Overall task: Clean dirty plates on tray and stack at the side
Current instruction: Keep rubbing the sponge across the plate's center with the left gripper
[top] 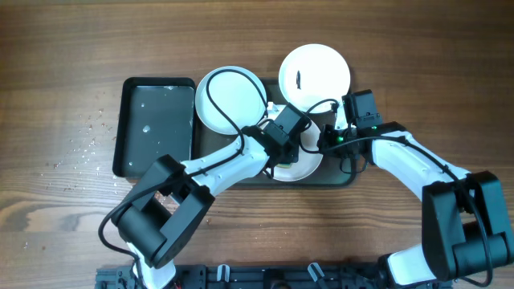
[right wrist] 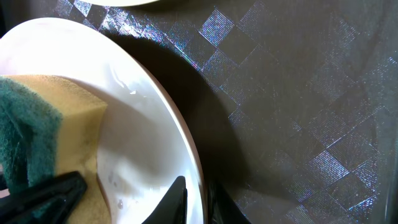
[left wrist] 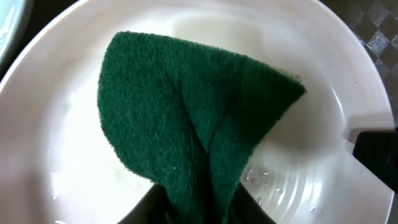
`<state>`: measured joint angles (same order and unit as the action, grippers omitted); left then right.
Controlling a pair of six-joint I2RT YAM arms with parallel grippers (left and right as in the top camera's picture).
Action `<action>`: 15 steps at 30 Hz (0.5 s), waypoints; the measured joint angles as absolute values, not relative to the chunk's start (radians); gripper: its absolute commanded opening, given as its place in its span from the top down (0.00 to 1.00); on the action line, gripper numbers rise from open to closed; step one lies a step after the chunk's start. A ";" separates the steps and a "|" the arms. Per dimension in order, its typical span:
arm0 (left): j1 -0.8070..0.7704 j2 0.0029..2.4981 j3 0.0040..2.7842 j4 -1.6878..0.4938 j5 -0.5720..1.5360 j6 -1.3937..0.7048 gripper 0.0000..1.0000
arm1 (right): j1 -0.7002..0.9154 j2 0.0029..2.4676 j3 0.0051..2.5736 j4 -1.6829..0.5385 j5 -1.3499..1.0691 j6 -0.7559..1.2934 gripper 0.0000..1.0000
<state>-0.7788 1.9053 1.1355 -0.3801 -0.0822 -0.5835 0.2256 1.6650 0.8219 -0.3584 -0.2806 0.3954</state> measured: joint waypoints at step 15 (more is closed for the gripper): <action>-0.771 1.934 1.136 -0.268 0.103 -0.582 0.96 | 0.225 1.665 0.822 -0.360 -0.280 0.395 0.87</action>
